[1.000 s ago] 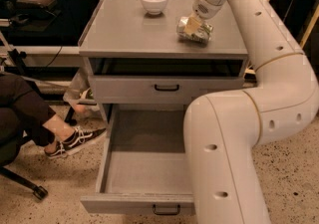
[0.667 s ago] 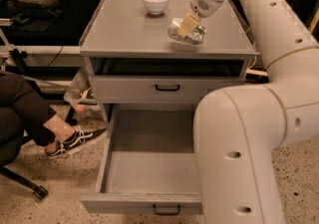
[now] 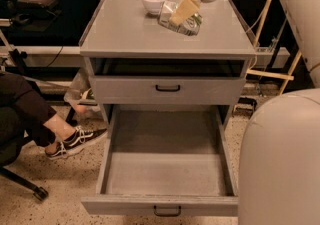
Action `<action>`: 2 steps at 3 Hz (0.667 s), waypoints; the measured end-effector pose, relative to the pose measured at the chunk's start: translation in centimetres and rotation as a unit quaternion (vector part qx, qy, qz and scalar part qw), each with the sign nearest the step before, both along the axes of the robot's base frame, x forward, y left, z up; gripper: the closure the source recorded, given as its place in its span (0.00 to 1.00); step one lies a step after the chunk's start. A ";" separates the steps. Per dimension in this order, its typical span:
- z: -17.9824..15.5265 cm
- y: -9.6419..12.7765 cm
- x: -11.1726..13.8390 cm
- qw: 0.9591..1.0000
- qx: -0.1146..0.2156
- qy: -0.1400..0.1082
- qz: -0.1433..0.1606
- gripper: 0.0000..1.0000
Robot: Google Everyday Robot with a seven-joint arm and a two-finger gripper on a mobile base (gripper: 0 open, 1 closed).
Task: Place 7up can into middle drawer
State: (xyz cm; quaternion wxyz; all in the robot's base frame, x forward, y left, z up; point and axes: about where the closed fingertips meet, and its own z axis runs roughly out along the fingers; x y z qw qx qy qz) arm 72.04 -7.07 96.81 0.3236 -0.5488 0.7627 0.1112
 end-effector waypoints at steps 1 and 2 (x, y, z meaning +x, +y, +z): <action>-0.6 -0.2 -0.5 1.000 0.003 0.006 -0.001 1.00; 0.6 -1.5 -1.8 1.000 0.016 -0.005 -0.023 1.00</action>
Offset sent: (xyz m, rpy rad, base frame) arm -0.1953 -0.0338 -0.0822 0.0716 0.0942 -0.1443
